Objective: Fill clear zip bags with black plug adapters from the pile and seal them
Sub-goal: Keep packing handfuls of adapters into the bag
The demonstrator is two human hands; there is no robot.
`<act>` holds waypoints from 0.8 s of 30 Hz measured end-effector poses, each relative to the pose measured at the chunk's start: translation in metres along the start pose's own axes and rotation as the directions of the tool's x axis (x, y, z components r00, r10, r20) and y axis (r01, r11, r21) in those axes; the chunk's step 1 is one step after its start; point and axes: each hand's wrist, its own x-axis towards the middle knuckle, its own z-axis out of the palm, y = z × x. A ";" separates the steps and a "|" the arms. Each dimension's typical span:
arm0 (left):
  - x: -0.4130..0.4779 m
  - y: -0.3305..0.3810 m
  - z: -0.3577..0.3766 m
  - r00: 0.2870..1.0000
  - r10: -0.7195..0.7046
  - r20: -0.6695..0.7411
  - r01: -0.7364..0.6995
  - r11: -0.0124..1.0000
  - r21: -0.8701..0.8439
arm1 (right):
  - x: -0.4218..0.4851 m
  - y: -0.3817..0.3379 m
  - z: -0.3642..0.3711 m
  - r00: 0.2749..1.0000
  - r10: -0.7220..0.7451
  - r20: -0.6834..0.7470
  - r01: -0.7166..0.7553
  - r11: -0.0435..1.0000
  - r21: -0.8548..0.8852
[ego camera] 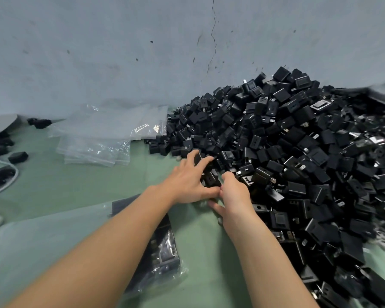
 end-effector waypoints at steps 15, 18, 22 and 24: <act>-0.004 0.018 0.006 0.996 0.075 -0.044 -0.068 0.986 0.154 | -0.006 0.002 0.010 1.000 0.006 0.026 -0.012 0.969 0.245; 0.001 0.025 0.008 0.998 0.014 -0.060 -0.002 0.982 0.188 | -0.004 0.002 0.009 0.998 0.031 0.047 -0.045 0.940 0.338; 0.004 0.028 0.015 0.991 0.031 -0.134 -0.004 0.980 0.197 | -0.001 0.003 0.004 0.989 0.055 0.138 -0.109 0.899 0.423; 0.003 0.027 0.016 0.984 0.035 -0.176 -0.008 0.989 0.149 | -0.001 0.003 0.001 0.985 0.062 0.161 -0.130 0.879 0.460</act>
